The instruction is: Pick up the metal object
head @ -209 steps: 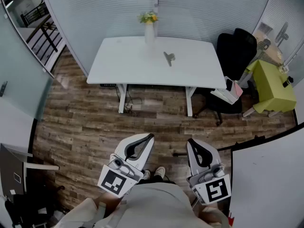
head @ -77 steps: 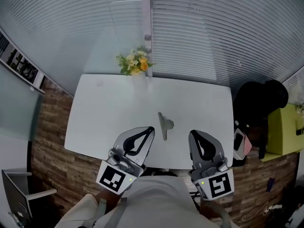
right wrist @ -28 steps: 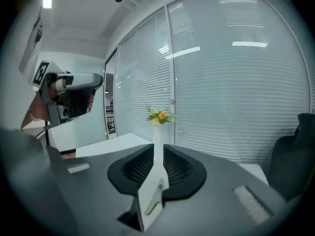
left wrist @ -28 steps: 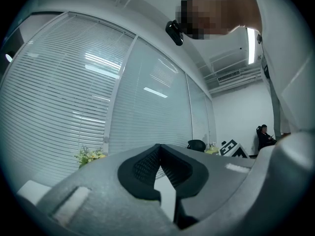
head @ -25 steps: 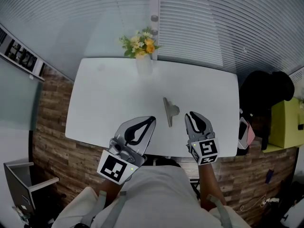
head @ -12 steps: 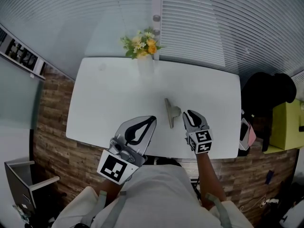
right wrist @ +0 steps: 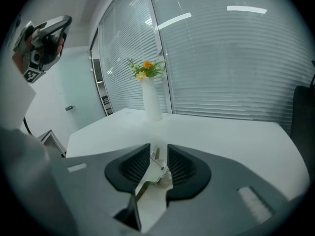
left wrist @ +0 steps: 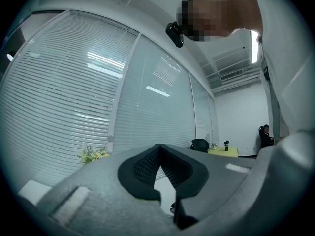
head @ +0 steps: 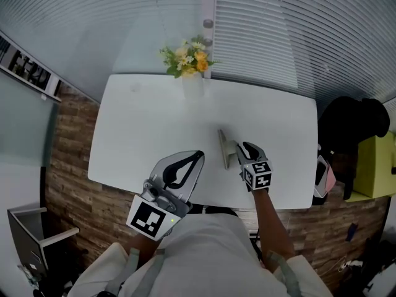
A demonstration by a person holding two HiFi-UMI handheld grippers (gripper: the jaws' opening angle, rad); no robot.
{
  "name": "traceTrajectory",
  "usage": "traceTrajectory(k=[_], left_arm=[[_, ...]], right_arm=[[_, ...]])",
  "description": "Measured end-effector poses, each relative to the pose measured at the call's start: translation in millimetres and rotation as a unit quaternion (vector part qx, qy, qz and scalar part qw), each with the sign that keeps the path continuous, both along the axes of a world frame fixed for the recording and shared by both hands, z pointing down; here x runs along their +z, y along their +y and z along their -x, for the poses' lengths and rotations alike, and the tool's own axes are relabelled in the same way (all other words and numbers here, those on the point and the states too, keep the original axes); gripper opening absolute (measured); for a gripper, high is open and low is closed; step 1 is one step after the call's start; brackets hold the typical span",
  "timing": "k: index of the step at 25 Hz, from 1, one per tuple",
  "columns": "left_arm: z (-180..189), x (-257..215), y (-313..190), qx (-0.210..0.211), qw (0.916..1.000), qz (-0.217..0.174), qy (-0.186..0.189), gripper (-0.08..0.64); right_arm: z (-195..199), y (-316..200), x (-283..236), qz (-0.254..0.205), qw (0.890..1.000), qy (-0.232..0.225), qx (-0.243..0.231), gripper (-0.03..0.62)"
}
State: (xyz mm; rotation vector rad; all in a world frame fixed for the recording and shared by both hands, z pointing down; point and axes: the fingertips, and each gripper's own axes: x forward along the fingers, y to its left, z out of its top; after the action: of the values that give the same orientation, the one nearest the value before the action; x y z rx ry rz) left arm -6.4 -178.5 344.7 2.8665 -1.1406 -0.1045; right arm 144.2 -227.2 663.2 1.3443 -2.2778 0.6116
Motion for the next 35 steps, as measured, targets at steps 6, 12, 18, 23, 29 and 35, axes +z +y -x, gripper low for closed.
traceTrajectory(k=[6, 12, 18, 23, 29, 35], left_arm=[[3.5, 2.8, -6.3, -0.002, 1.0, 0.006, -0.003, 0.002], [5.5, 5.6, -10.8, -0.003, 0.9999, 0.009, -0.008, 0.002], [9.7, 8.1, -15.6, -0.006, 0.9998, 0.014, -0.013, 0.002], [13.1, 8.1, -16.8, -0.01, 0.9998, 0.014, -0.014, 0.002], [18.1, 9.0, -15.6, -0.015, 0.9997, 0.015, -0.015, 0.002], [21.8, 8.0, -13.6, -0.017, 0.9996, 0.013, -0.015, 0.002]], right_arm=[[1.5, -6.7, 32.2, 0.039, 0.999, -0.011, 0.003, 0.121], [1.2, -8.8, 58.6, 0.074, 0.997, -0.028, 0.013, 0.129], [5.1, -10.5, 71.2, 0.098, 0.993, -0.064, 0.026, 0.13], [10.8, -12.0, 77.9, 0.109, 0.991, -0.08, 0.027, 0.126], [15.8, -13.0, 76.8, 0.108, 0.987, -0.112, 0.036, 0.085], [24.3, -16.4, 64.0, 0.098, 0.982, -0.157, 0.048, 0.023]])
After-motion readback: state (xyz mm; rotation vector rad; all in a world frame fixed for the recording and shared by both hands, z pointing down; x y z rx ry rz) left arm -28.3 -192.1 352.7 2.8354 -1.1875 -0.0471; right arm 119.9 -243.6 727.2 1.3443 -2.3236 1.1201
